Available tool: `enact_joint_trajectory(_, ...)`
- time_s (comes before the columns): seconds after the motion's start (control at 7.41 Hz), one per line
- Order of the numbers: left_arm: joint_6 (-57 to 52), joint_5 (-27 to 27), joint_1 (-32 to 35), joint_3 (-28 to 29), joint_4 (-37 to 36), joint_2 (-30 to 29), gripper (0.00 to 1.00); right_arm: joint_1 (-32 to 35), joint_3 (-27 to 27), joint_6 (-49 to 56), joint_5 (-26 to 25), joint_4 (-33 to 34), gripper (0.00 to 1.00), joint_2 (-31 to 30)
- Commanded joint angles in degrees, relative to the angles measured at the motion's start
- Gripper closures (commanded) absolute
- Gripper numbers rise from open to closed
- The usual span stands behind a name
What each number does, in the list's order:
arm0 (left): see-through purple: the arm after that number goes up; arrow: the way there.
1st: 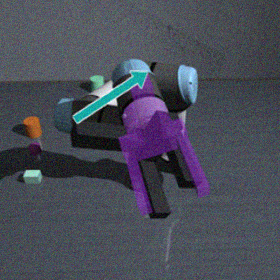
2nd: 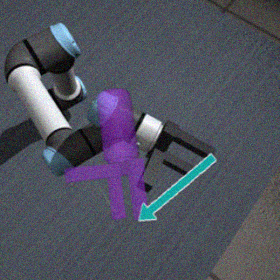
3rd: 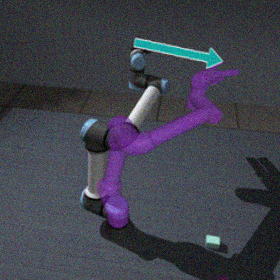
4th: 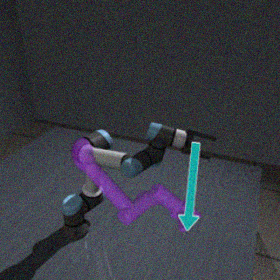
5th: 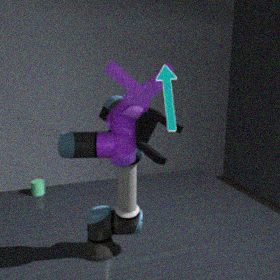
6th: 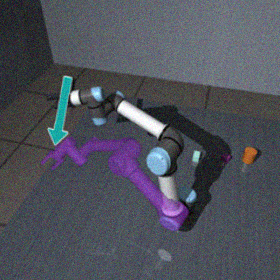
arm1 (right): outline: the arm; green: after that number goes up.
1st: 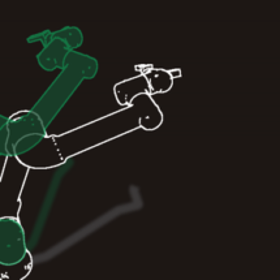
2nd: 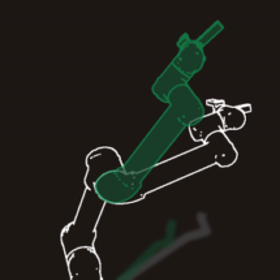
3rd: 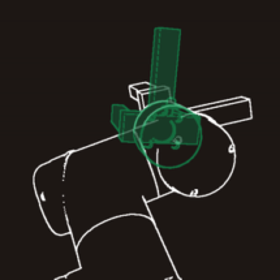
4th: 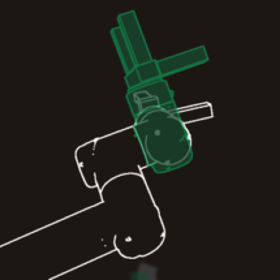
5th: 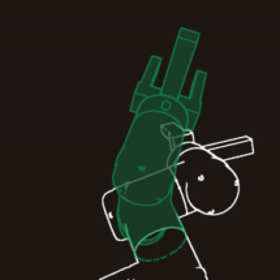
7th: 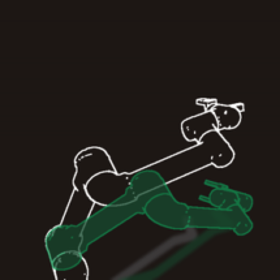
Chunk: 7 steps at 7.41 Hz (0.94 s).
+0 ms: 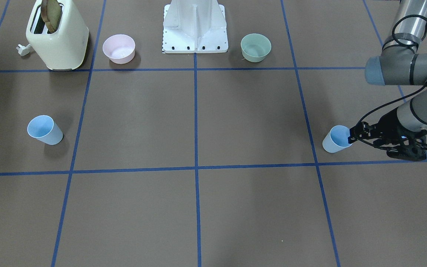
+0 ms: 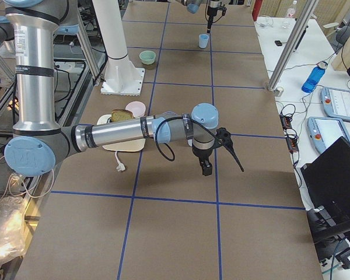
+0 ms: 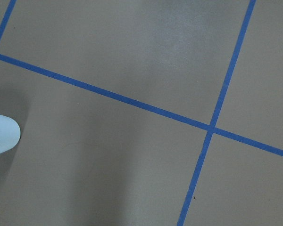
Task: Stack blue cups with both arms
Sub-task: 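Lower the left gripper onto the light-blue cup nearest it and grasp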
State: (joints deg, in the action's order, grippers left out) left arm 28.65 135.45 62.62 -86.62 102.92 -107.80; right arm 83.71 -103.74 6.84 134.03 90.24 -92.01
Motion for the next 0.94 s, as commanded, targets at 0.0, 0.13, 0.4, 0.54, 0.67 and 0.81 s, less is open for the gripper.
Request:
enact_joint_trajectory(0.0,0.09,-0.01,-0.48,-0.30,0.96,0.57,0.14,-1.44,-0.32,0.10,0.01,-0.07,0.00,-0.01)
enact_joint_trajectory(0.13,0.35,-0.01,-0.92,-0.30,3.40,1.97,0.14,-1.70,-0.41,0.10,0.01,-0.07,0.00,-0.01)
enact_joint_trajectory(0.4,1.75,-0.01,-2.67,-0.13,4.13,2.16,0.15,-2.93,-0.50,0.27,0.01,-0.07,0.00,-0.01)
enact_joint_trajectory(0.54,1.76,-0.01,-2.85,-0.13,4.13,2.16,0.17,-3.98,-0.76,0.19,0.18,-0.07,0.00,0.25)
enact_joint_trajectory(0.67,1.76,-0.01,-2.86,0.05,4.13,2.16,0.26,-4.34,-0.77,0.10,0.70,-0.07,0.00,0.52)
enact_joint_trajectory(0.81,1.59,-0.01,-2.86,0.13,4.13,2.16,0.46,-4.78,-0.85,0.01,0.97,-0.07,0.00,0.78)
